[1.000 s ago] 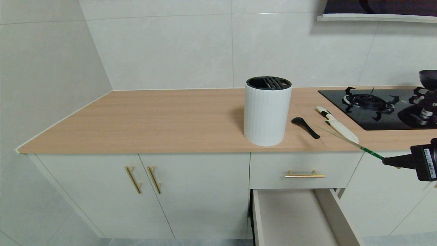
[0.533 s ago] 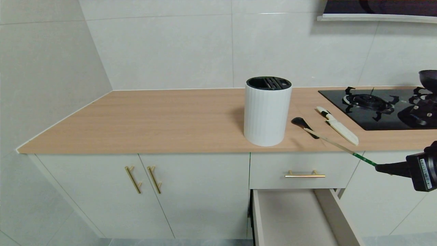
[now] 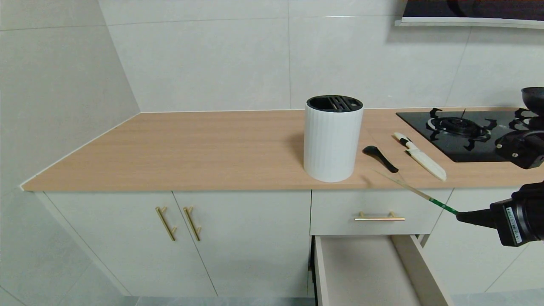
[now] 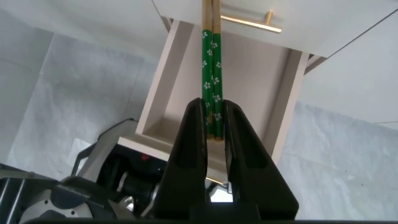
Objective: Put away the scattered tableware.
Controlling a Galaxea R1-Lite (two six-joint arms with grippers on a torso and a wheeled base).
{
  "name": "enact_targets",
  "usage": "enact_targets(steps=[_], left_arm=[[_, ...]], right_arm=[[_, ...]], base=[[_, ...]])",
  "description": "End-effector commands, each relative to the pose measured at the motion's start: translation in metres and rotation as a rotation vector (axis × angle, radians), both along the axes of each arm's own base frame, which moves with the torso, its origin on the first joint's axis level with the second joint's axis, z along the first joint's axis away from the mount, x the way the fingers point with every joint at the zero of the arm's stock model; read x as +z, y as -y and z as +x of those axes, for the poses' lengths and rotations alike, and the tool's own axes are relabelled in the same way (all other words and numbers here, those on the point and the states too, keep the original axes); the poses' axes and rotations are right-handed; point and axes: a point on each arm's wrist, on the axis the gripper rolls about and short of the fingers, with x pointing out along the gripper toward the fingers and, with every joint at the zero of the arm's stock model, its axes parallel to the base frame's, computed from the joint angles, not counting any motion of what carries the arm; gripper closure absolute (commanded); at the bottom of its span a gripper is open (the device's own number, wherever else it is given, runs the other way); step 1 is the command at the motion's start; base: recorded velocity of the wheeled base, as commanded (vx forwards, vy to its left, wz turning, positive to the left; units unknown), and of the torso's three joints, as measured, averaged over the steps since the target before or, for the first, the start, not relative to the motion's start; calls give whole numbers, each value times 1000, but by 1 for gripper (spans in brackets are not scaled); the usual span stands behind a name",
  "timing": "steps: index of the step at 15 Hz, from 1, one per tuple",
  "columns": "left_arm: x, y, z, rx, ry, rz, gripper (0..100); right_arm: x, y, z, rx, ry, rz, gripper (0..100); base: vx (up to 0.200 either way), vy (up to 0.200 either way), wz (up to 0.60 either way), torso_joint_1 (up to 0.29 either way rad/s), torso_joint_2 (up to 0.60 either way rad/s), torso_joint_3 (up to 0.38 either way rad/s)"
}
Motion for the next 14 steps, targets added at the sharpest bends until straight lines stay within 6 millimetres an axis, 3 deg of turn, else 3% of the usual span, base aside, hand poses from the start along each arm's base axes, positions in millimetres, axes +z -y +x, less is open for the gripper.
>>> enact_targets(steps=[1,11,13,14], left_arm=[[0,0,0,0,-2,1,0],[0,0,0,0,-2,-1,0],[0,0,0,0,-2,-1,0],[0,0,0,0,-2,1,0]], right_arm=[[-3,-1,2,6,-14,-8,100],[-12,-4,6,24,-8,-23,100],[0,-1,-5,33,62,-1,100],[14,-5,-28,103,140,36,100]], base=[[0,0,0,-56,119,76],[0,0,0,-173,446,262],[0,0,0,-168,466,295],[0,0,0,-163,452,295]])
